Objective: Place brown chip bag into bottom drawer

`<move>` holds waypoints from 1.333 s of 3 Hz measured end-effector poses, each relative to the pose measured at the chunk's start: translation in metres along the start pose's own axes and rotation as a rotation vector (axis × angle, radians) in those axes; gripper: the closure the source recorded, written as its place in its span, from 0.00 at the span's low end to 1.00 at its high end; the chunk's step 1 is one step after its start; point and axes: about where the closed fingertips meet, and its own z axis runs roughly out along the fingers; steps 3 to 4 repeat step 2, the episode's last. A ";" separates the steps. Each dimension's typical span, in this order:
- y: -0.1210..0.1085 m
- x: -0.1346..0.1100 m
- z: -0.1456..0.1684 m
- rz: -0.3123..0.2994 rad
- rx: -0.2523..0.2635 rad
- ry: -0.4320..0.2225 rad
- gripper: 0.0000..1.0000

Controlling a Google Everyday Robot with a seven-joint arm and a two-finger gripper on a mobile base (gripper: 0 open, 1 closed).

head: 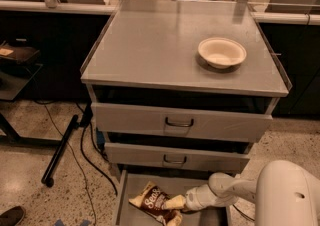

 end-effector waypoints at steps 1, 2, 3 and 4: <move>0.000 0.000 0.000 0.000 0.000 0.000 0.00; 0.000 0.000 0.000 0.000 0.000 0.000 0.00; 0.000 0.000 0.000 0.000 0.000 0.000 0.00; 0.000 0.000 0.000 0.000 0.000 0.000 0.00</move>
Offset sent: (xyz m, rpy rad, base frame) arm 0.0000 0.0000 0.0000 0.0000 0.0000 0.0000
